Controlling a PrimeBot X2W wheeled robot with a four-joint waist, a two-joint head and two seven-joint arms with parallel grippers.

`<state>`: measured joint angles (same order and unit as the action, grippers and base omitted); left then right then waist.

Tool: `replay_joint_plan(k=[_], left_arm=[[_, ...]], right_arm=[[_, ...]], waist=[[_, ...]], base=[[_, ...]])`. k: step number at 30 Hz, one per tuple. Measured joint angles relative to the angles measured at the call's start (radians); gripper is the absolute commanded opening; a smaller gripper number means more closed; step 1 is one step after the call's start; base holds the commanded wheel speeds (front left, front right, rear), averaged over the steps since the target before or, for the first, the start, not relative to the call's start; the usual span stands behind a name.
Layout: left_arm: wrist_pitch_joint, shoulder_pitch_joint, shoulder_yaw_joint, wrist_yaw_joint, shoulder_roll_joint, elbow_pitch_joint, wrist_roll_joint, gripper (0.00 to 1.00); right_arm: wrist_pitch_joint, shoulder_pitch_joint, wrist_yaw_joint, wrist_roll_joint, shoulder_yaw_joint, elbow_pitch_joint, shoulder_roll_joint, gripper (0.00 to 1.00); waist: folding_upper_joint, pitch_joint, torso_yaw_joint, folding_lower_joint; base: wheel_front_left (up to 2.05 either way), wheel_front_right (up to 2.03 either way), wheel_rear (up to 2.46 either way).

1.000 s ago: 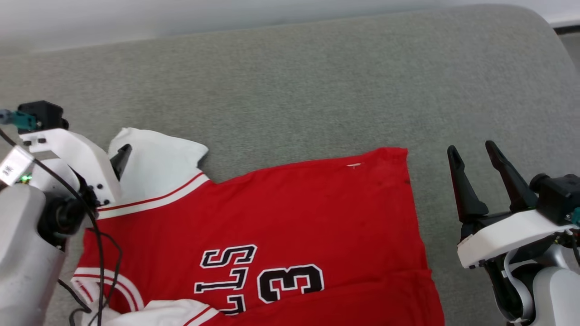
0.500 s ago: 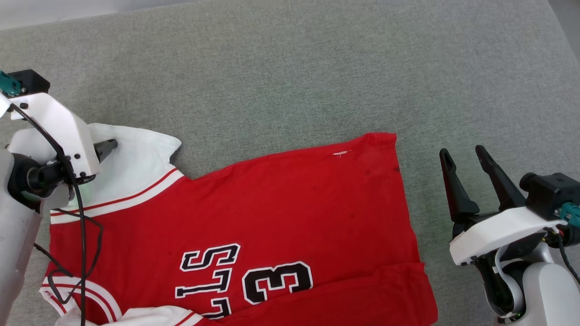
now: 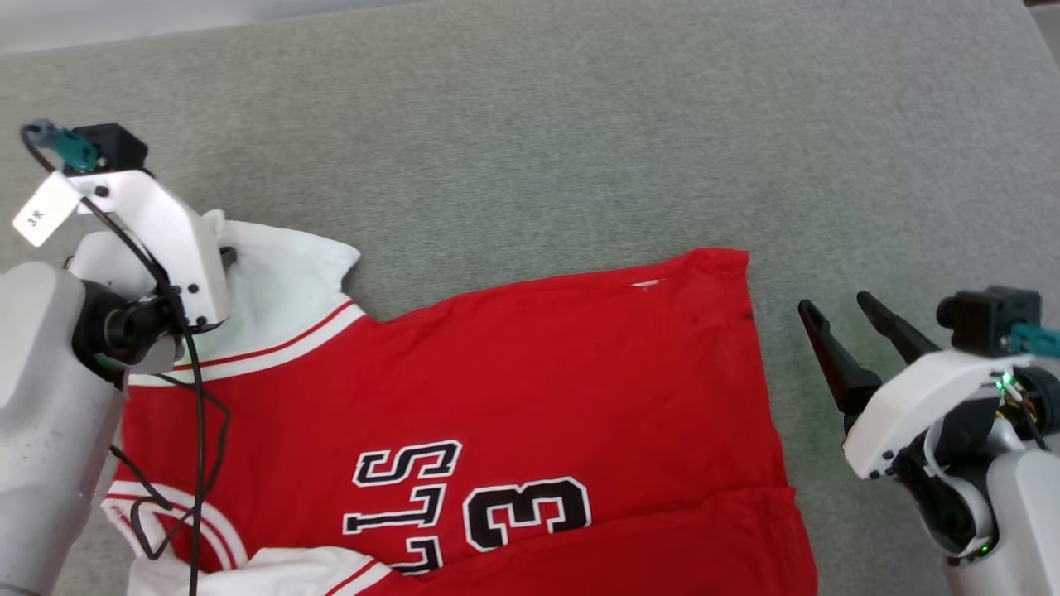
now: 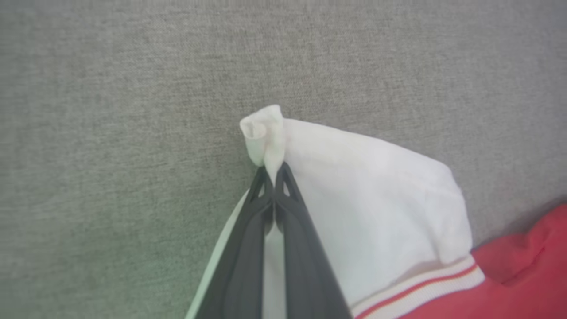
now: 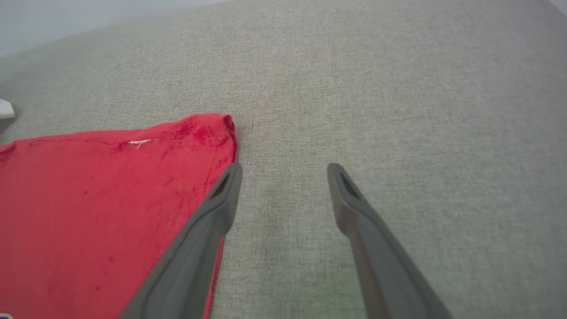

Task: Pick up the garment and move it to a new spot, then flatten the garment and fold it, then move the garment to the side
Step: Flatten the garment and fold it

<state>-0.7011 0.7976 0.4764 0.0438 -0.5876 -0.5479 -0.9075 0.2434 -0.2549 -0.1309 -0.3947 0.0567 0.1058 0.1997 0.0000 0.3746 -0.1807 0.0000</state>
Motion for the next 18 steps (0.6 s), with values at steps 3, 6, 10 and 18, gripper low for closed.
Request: replay_joint_plan(k=[3,6,10,18], left_arm=[[0.019,0.005,0.003,-0.002,0.003,0.026,0.008,0.0],[0.035,0.014,0.009,-0.005,0.003,0.063,0.024,0.0],[0.053,0.027,0.021,-0.005,0.012,0.119,0.043,0.0],[0.088,0.031,0.032,-0.005,0.036,0.191,0.054,0.0]], right_arm=[[0.079,-0.028,0.0,-0.046,0.034,0.018,0.044,1.0],[0.154,-0.062,0.0,-0.075,0.068,0.029,0.091,1.0],[0.242,-0.129,0.0,-0.114,0.117,0.044,0.14,1.0],[0.353,-0.266,0.0,-0.152,0.209,0.134,0.21,1.0]], waist=[[0.0,-0.007,0.022,0.0],[0.0,-0.008,0.046,0.0001],[0.0,-0.002,0.081,0.0],[0.0,0.033,0.146,0.0001]], base=[[0.0,0.0,0.0],[0.0,0.0,0.0],[0.0,0.0,0.0],[0.0,0.0,0.0]])
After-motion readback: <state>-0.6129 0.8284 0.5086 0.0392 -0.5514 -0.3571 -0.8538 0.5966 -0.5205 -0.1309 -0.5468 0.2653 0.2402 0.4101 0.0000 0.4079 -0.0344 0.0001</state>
